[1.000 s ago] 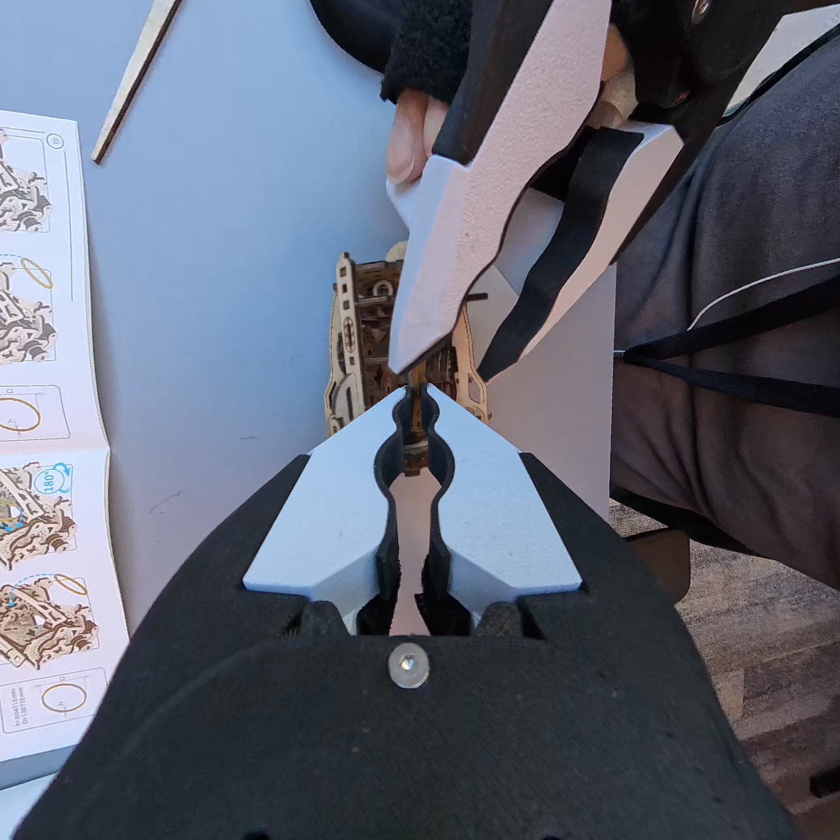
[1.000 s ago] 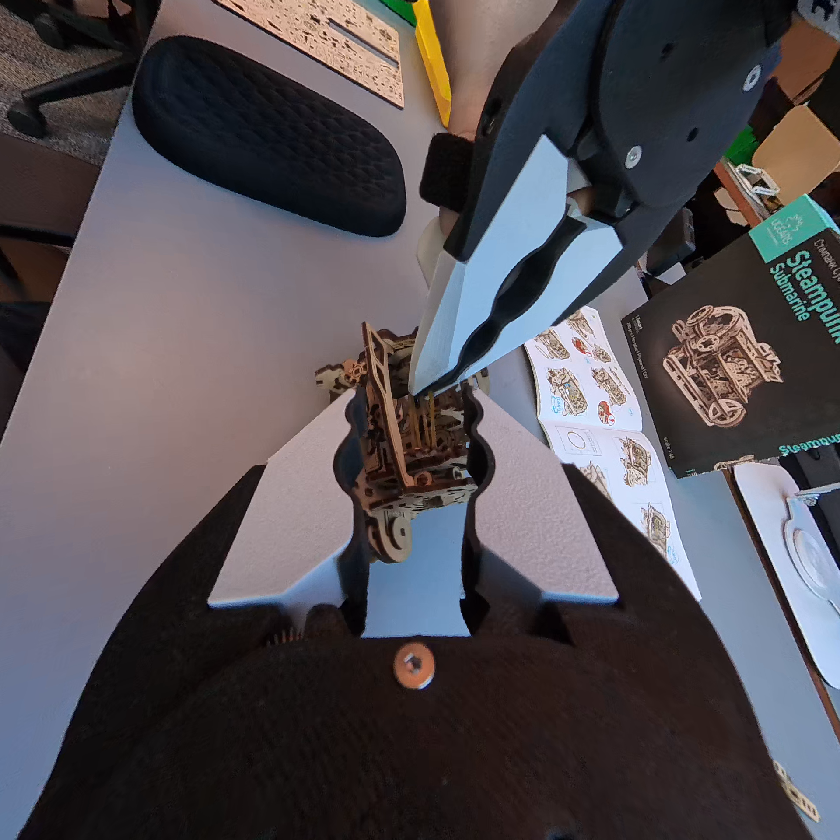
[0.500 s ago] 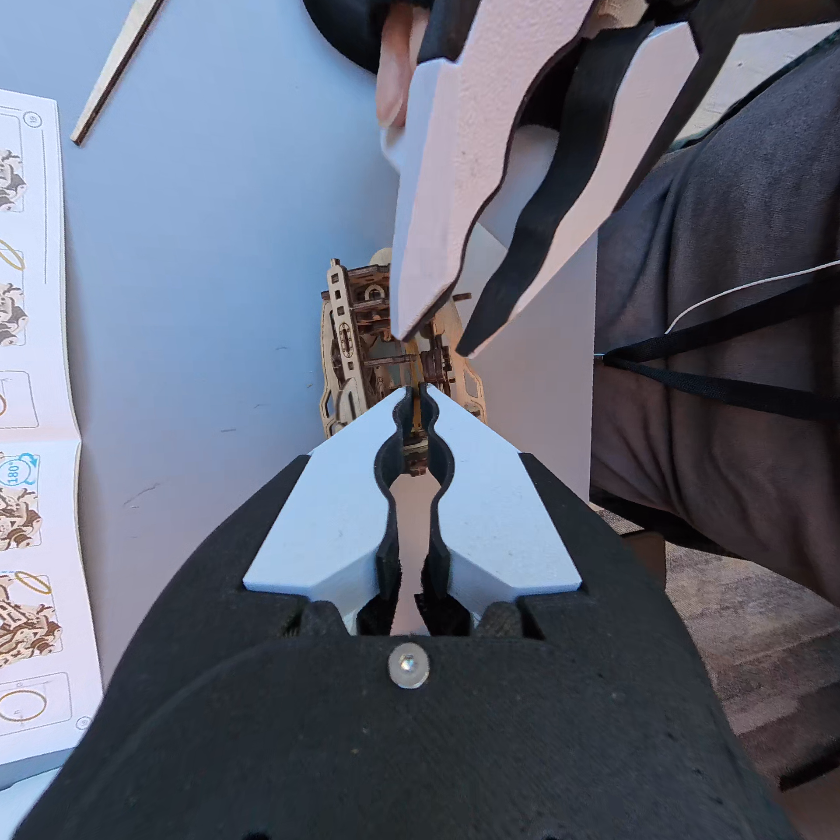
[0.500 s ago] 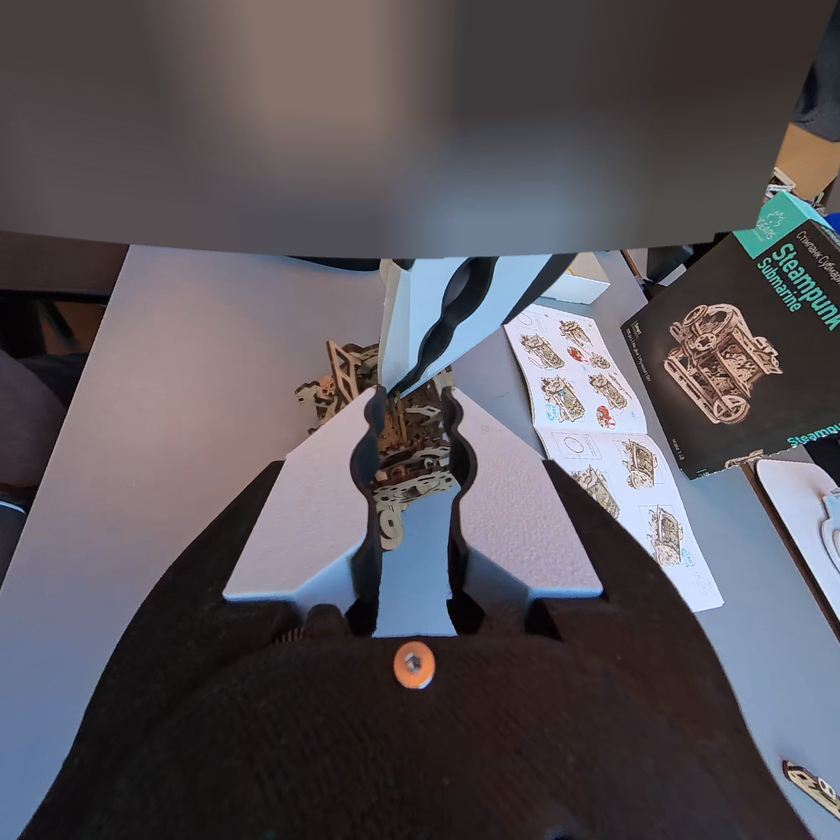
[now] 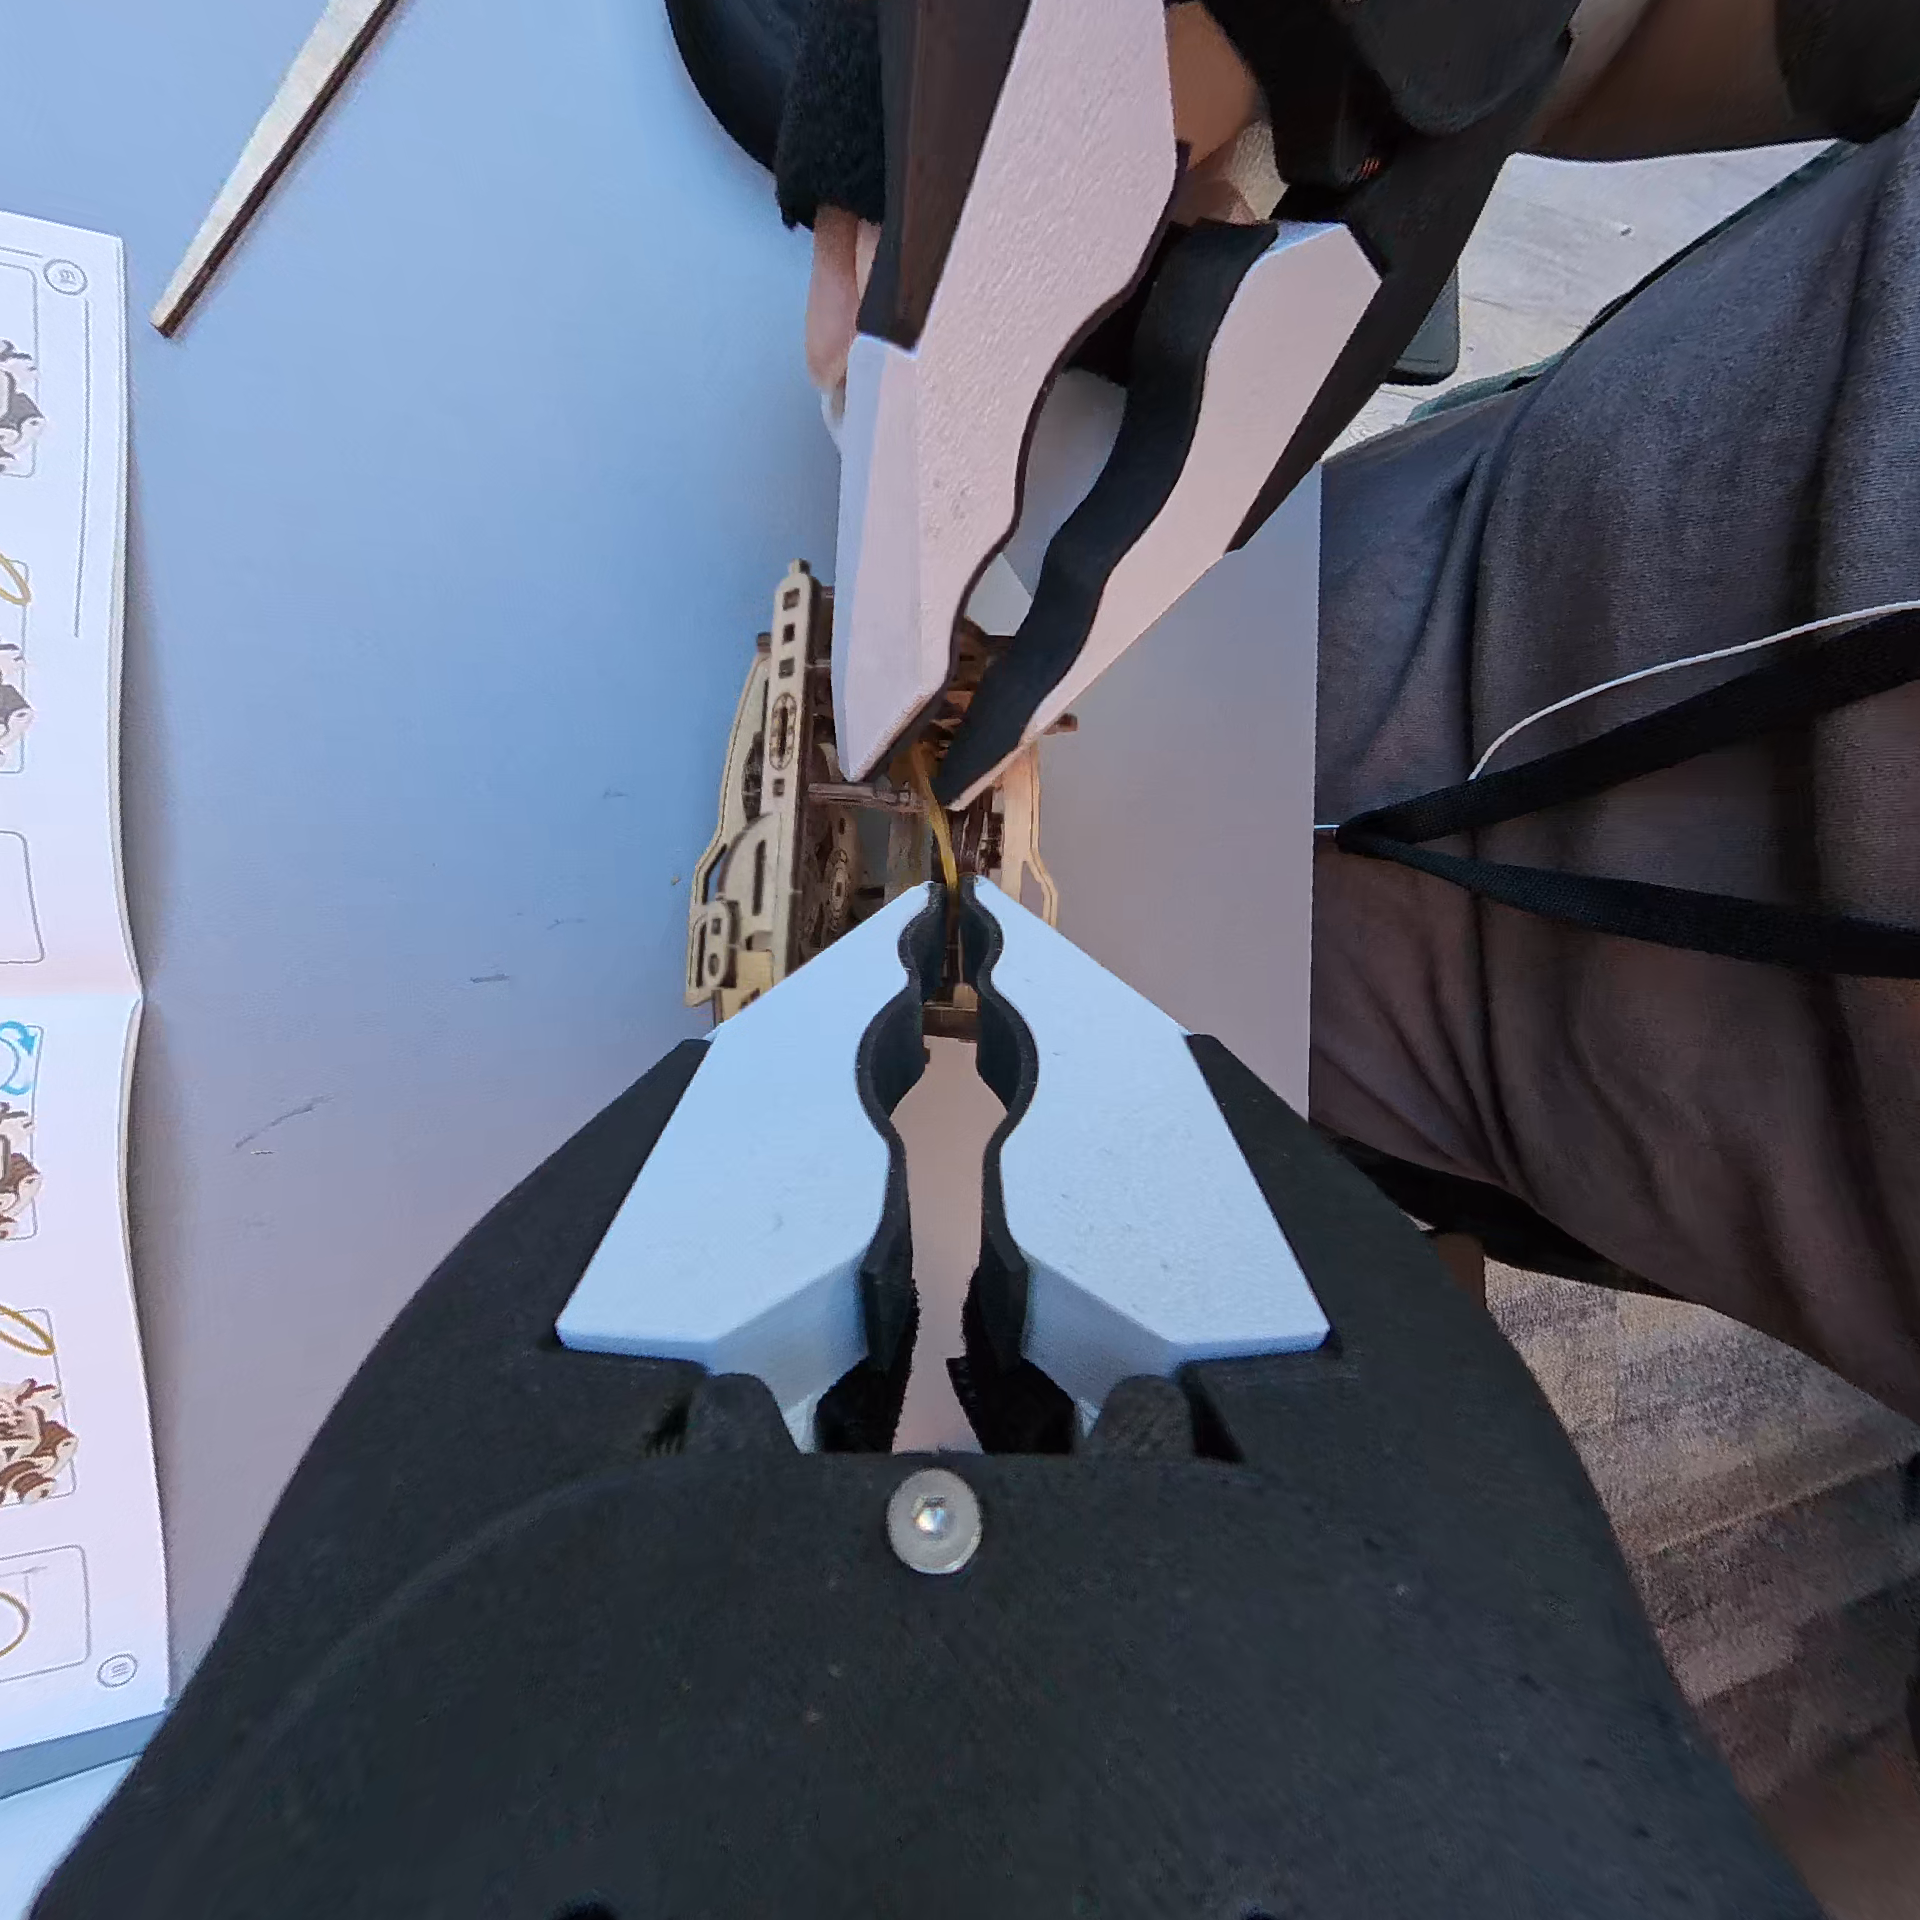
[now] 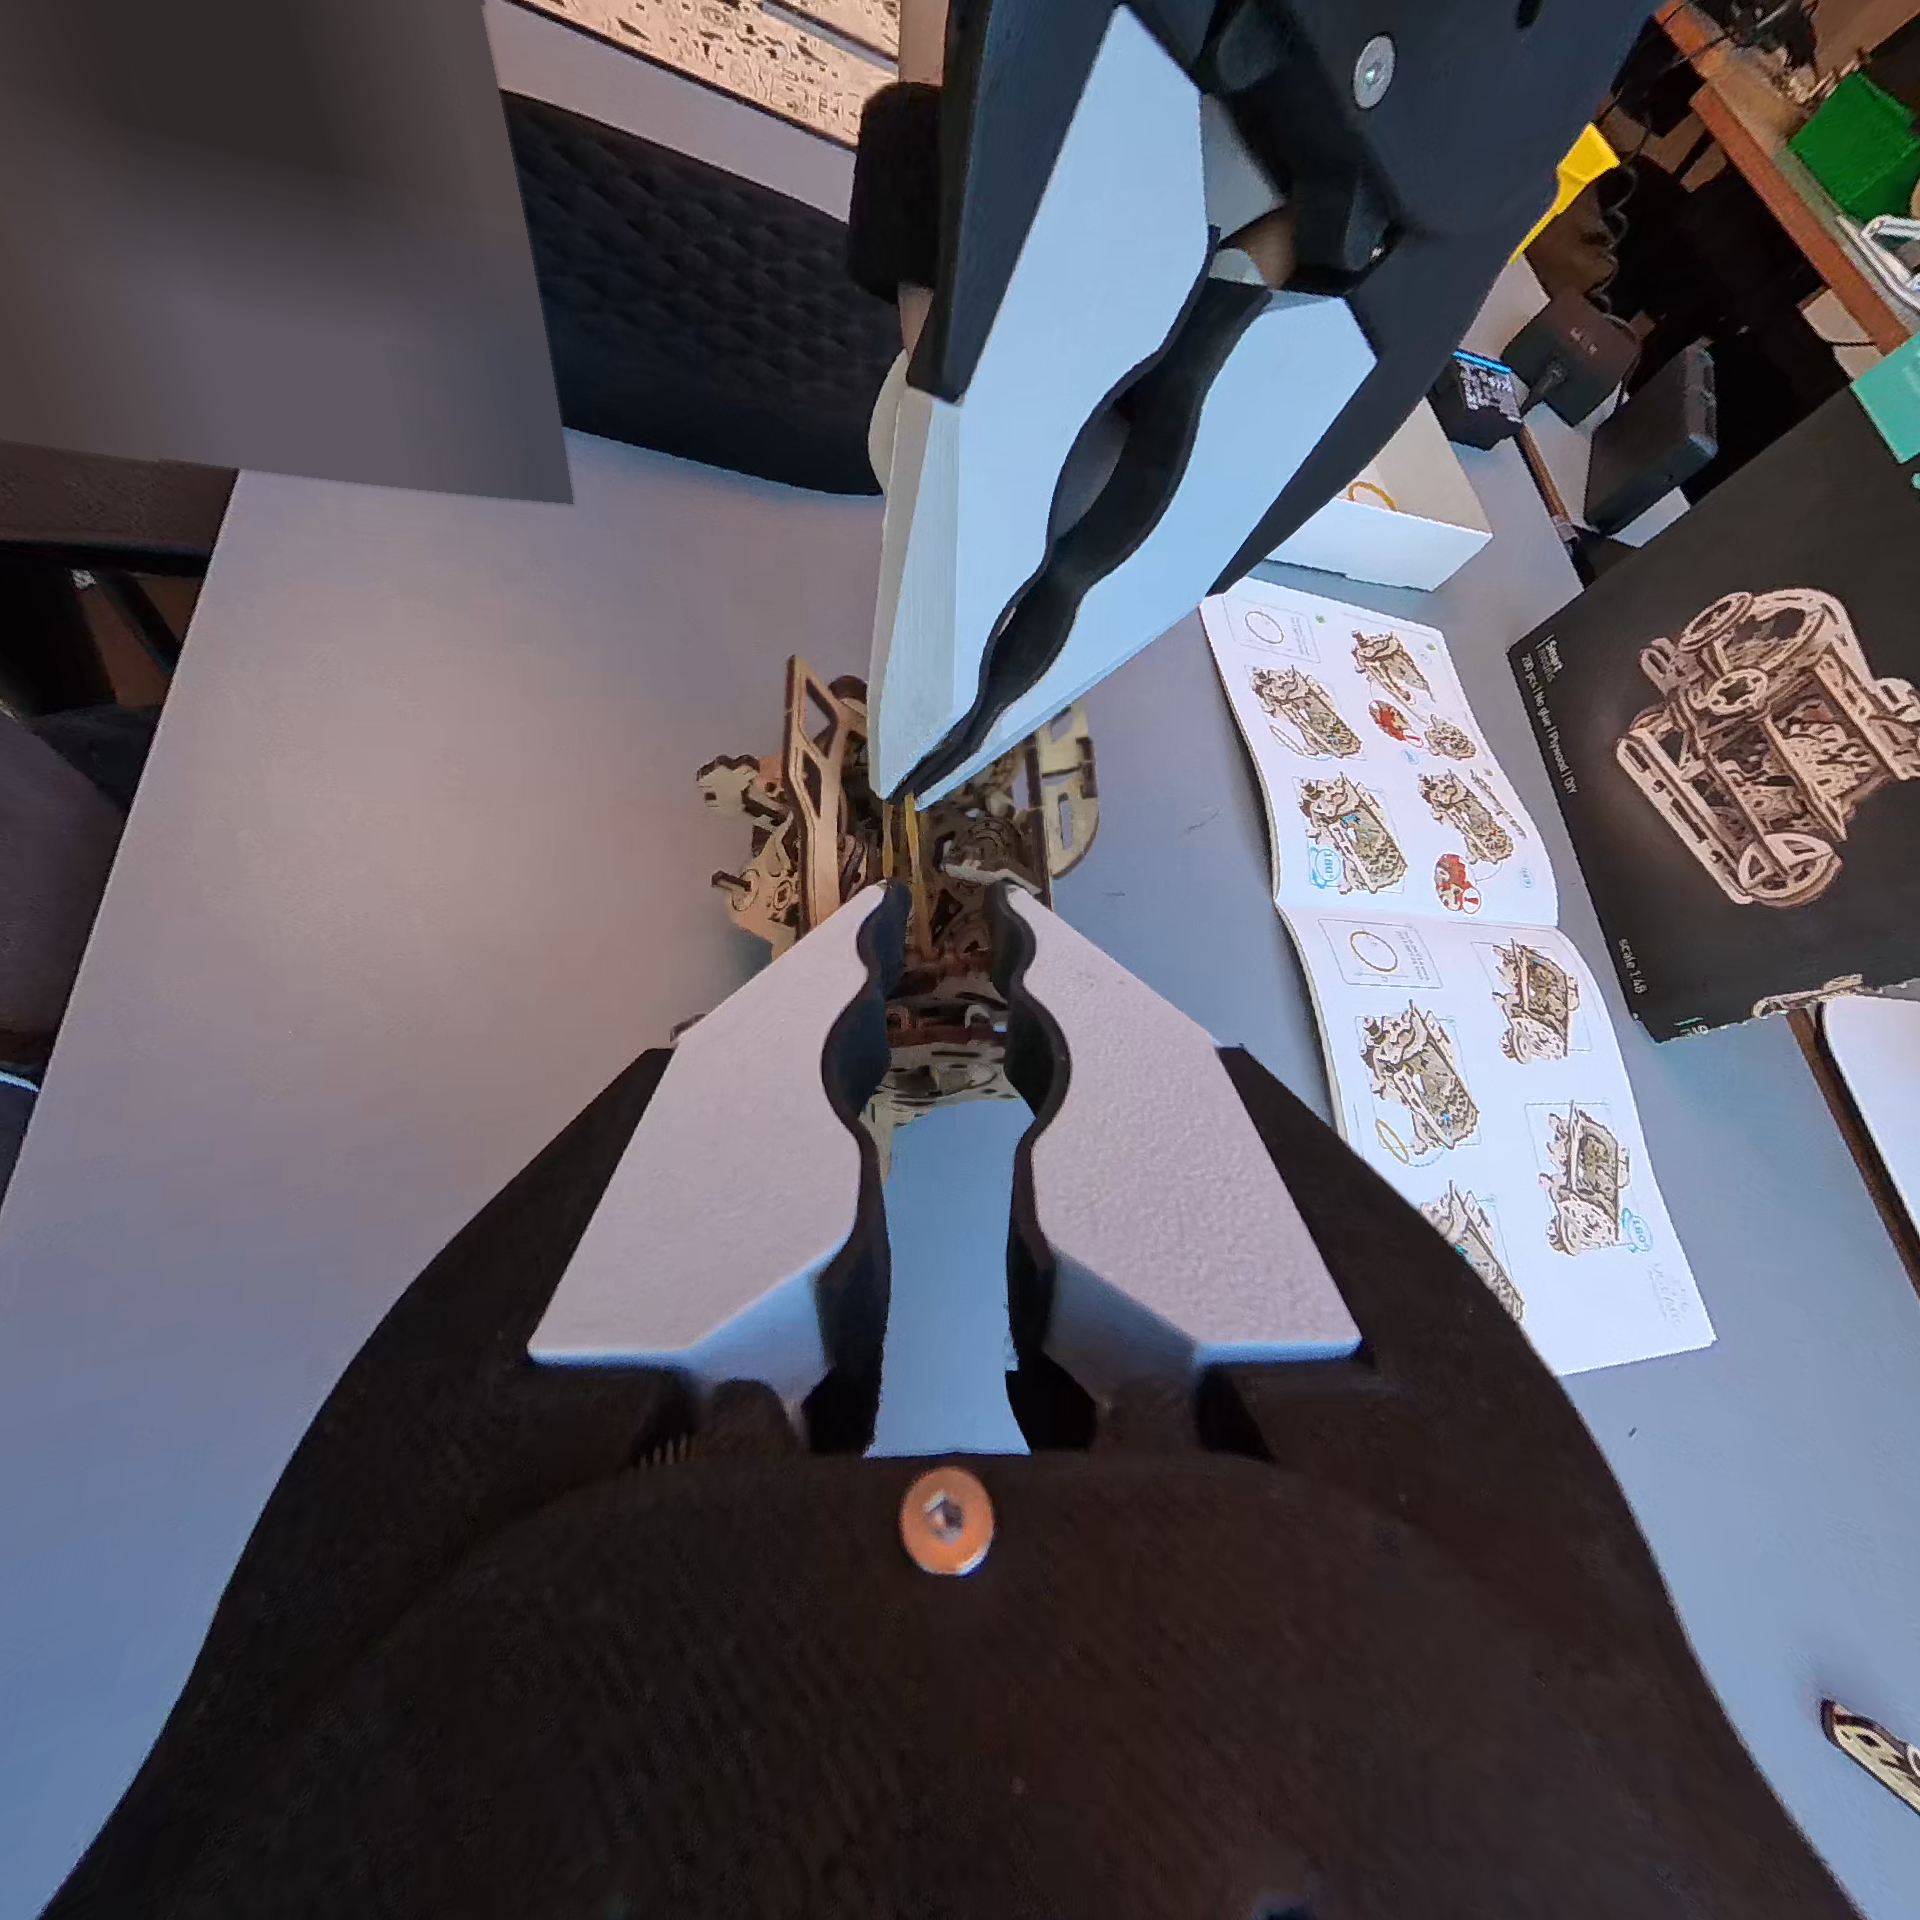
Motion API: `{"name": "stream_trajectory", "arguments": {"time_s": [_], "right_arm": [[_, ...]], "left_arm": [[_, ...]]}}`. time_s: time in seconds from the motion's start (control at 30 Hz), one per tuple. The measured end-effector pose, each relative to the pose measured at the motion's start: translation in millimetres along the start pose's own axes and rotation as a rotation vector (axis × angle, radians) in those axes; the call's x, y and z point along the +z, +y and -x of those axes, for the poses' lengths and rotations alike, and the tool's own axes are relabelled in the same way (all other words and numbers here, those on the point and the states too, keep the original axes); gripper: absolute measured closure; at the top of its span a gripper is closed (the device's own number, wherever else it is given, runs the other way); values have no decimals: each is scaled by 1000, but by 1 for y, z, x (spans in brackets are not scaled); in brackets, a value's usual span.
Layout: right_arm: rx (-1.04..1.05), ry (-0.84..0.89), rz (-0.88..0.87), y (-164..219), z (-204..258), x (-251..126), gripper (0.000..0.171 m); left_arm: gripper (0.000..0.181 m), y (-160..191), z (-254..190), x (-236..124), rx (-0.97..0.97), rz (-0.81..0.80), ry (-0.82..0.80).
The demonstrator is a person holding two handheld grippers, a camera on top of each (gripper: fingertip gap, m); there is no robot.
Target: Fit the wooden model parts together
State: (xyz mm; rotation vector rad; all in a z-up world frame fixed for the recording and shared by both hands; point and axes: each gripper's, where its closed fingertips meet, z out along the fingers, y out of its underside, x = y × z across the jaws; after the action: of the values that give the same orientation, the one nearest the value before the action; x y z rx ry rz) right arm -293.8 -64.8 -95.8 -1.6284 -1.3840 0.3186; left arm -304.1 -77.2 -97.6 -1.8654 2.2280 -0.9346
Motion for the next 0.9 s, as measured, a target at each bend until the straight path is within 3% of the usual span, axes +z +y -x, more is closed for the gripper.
{"name": "stream_trajectory", "arguments": {"time_s": [0.33, 0.67, 0.9], "right_arm": [[-18, 11, 1, 2, -2, -1, 158], [-35, 7, -123, -18, 4, -10, 156], [-36, 3, -114, -18, 9, -5, 158]], "left_arm": [[181, -3, 4, -2, -14, -23, -31], [181, -8, -7, -1, -103, -62, 76], [181, -12, -6, -5, -133, -104, 88]]}}
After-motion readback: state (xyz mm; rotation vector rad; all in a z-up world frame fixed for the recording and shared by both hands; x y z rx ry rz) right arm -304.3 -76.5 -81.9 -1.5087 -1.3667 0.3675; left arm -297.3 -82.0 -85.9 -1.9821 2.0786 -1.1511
